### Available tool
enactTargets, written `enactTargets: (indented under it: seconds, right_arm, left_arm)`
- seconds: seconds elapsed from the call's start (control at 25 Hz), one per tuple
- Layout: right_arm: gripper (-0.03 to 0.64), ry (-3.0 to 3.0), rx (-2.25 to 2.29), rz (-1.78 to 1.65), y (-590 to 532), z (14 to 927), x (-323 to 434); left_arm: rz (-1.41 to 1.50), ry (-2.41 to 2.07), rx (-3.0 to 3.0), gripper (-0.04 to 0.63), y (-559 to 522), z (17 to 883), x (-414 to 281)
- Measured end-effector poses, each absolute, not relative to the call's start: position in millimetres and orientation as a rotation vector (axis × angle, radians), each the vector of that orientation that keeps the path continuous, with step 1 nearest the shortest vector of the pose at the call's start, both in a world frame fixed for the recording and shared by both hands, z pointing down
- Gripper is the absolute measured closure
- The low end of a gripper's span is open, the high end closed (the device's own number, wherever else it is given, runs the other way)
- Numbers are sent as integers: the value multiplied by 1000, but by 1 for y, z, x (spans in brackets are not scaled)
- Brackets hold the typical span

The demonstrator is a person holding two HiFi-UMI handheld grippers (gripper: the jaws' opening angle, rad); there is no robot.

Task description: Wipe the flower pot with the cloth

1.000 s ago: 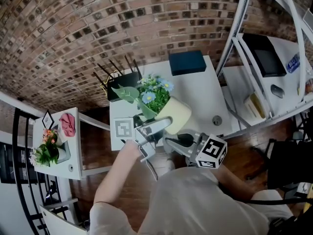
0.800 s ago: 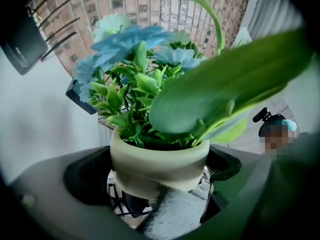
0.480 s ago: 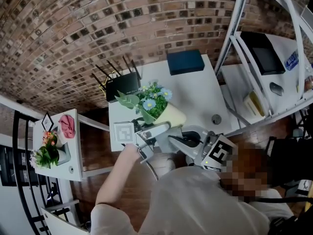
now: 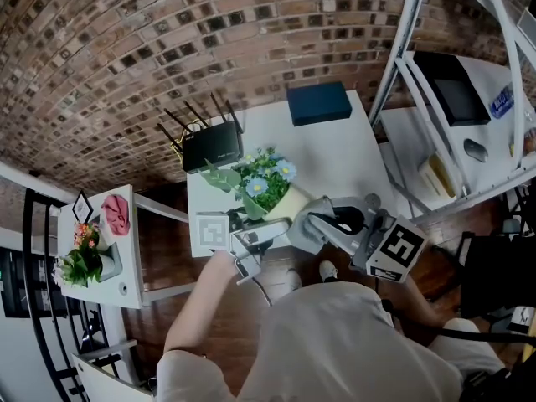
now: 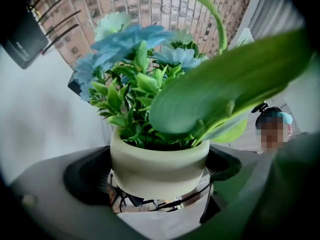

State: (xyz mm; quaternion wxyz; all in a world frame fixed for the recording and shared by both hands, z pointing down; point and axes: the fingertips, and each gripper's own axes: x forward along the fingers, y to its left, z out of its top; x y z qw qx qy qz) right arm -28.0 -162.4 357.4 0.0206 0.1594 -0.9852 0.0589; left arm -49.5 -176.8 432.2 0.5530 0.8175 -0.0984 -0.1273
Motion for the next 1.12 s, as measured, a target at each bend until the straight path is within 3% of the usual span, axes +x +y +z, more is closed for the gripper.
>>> enactTargets:
  seconds: [0.2,0.48,1.12]
  right_arm:
    - [615,-3031,675,342,-198,372,-6]
    - [615,-2953,853,444,-218,410,15]
    - [615,-2981,598,621,-181,445,-33]
  left_arm:
    - [-235,-111,1966,-21,-152,429,-36]
    - [-436,-9,1936,-21,-151,387,-36]
    - [-636,-63,1929,-21,-181,352,-46]
